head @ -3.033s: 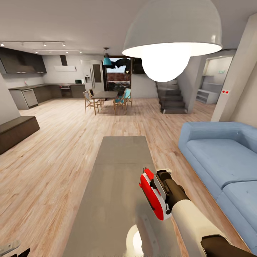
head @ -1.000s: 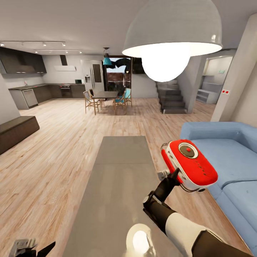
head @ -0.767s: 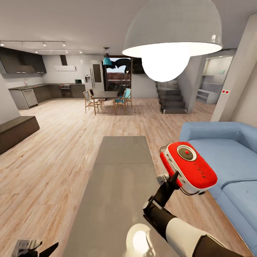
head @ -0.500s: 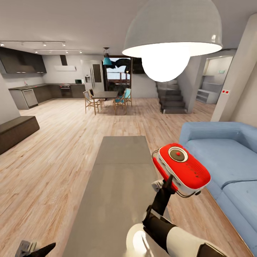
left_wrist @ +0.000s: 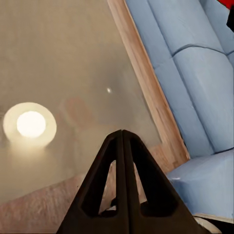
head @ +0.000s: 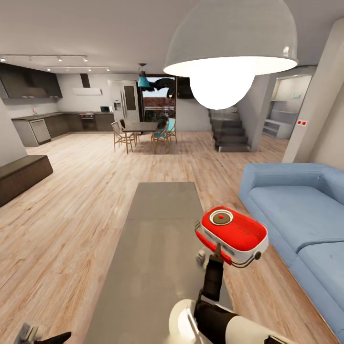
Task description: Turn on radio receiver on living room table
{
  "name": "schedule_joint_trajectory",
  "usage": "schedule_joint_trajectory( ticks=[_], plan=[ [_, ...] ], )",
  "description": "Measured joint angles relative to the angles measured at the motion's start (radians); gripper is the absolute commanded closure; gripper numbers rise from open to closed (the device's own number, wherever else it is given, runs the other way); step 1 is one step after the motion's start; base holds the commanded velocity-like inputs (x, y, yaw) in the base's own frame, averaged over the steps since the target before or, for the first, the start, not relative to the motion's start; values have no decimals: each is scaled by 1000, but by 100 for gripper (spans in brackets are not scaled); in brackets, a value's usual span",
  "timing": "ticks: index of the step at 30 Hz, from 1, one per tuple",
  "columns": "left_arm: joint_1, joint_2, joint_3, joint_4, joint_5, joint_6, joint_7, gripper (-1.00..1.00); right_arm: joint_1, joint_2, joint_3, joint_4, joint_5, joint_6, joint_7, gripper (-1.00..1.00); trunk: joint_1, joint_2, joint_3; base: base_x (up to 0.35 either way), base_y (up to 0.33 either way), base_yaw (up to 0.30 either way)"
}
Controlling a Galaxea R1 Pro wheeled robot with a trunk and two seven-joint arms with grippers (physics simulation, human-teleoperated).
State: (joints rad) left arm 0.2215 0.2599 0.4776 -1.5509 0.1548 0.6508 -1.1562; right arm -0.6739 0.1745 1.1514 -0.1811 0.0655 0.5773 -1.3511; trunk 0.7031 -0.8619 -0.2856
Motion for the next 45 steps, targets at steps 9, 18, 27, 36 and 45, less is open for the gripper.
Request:
schedule_joint_trajectory(
  ticks=[9, 18, 27, 36, 45],
  plan=[
    [-38, 60, 43, 0, 3, 23, 16, 100, 7, 0, 300, 4, 7, 9, 204, 100, 0, 0, 0, 0, 0, 0],
    [-158, 62, 36, 0, 4, 55, 20, 100, 7, 0, 488, 5, 8, 39, 387, 100, 0, 0, 0, 0, 0, 0],
    [-314, 58, -62, 0, 3, 239, 22, 100, 16, 0, 655, 5, 32, 39, 418, 100, 0, 0, 0, 0, 0, 0],
    [-389, 55, -129, 0, 2, 288, 23, 100, 19, 0, 778, 3, 55, 39, 421, 100, 0, 0, 0, 0, 0, 0],
    [-392, 58, -129, 0, 2, 294, 22, 100, 19, 0, 781, 1, 50, 35, 421, 100, 0, 0, 0, 0, 0, 0]
  ],
)
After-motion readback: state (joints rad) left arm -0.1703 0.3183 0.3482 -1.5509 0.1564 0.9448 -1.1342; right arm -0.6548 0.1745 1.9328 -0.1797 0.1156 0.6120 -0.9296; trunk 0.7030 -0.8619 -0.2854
